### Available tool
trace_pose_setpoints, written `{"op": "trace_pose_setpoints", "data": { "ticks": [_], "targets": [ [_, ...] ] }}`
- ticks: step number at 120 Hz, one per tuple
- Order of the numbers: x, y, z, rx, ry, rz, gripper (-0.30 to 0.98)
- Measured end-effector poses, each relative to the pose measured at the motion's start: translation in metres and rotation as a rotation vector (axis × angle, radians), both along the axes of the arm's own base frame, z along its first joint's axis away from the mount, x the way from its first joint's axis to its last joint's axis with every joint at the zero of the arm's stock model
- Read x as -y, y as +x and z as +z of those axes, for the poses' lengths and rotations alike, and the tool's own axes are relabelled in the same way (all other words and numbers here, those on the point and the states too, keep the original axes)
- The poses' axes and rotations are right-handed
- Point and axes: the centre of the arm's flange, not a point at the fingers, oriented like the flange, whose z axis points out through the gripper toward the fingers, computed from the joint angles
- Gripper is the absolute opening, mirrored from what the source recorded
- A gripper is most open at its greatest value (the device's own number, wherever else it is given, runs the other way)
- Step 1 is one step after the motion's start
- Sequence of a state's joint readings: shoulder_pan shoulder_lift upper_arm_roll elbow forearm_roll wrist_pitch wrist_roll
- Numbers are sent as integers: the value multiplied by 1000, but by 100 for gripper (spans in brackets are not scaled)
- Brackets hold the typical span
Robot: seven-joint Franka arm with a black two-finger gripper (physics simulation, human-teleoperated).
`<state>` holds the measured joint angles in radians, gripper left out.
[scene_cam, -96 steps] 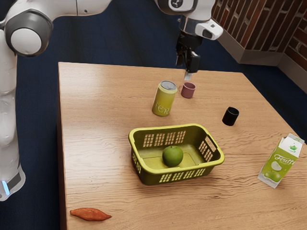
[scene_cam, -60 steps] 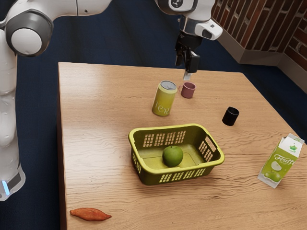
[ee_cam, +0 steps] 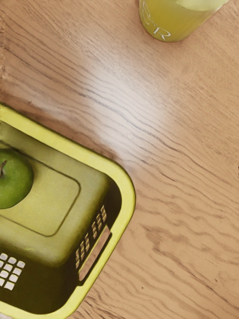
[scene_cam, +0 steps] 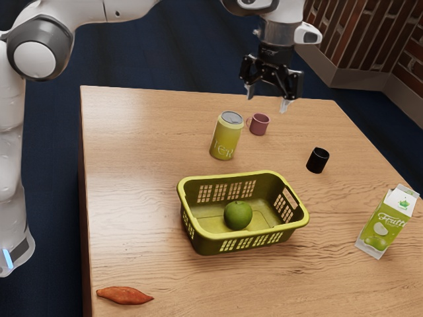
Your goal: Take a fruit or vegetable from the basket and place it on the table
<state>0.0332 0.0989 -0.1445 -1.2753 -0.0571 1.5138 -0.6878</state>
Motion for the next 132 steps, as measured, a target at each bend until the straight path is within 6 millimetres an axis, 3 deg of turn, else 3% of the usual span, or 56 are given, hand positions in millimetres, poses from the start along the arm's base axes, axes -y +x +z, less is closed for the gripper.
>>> {"op": "trace_pose_setpoints", "data": {
  "ticks": [32, 63, 95, 113, 123, 132],
  "targets": [
    [3, -1, -6, -57, -25, 416, 69],
    [-10, 11, -23, -101, -34, 723, 69],
    [-15, 11, -32, -151, -28, 920, 69],
    [-16, 3, -27, -155, -3, 999, 69],
    [-10, 3, -29, -159, -2, 1024, 69],
    [9, 0, -38, -166, 3, 1021, 69]
  ]
}}
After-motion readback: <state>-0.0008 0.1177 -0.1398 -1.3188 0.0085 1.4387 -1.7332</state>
